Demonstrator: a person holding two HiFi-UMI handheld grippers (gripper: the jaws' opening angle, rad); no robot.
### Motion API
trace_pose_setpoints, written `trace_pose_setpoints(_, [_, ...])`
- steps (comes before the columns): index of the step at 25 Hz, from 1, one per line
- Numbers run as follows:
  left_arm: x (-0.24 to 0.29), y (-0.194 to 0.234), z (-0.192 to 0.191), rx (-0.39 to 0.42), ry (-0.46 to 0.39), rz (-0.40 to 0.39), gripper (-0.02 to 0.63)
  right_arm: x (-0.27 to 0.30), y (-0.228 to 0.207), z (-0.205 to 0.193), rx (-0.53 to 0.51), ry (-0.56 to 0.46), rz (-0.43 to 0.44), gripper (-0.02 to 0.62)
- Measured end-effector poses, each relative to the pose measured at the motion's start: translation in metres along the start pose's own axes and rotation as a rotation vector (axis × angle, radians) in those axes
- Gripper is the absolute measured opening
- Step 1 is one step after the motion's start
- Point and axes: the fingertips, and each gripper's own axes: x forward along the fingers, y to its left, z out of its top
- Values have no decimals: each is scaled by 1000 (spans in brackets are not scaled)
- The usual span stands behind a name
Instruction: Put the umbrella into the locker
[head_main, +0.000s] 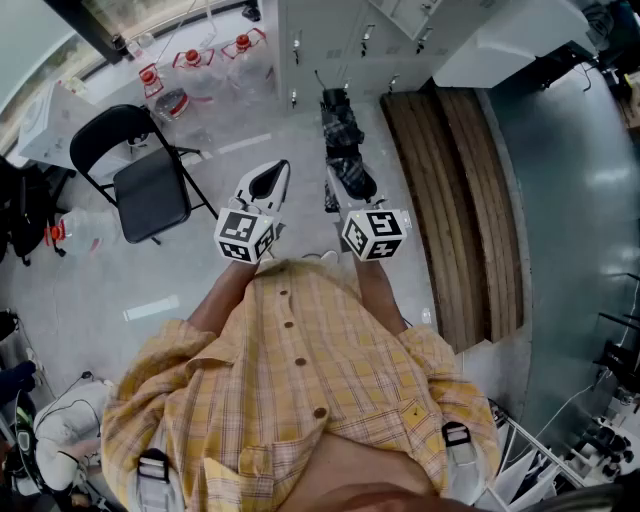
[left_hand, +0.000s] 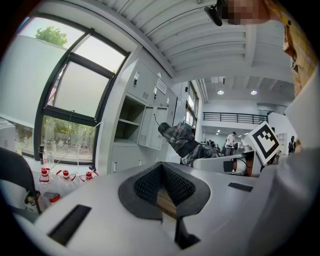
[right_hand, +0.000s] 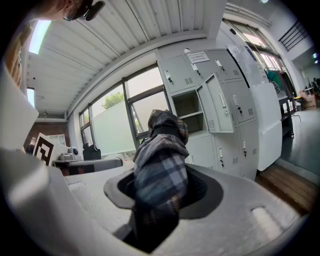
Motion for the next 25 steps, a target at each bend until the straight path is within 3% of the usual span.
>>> trace_pose_setpoints(12, [-6,-2,-6,-6,10,2,5,-4,4,-6,-11,7,0,186])
trace_pose_setpoints(25, [12,-31,-14,-4,28,44,5,-22,-25,-1,-22,-4,45,187])
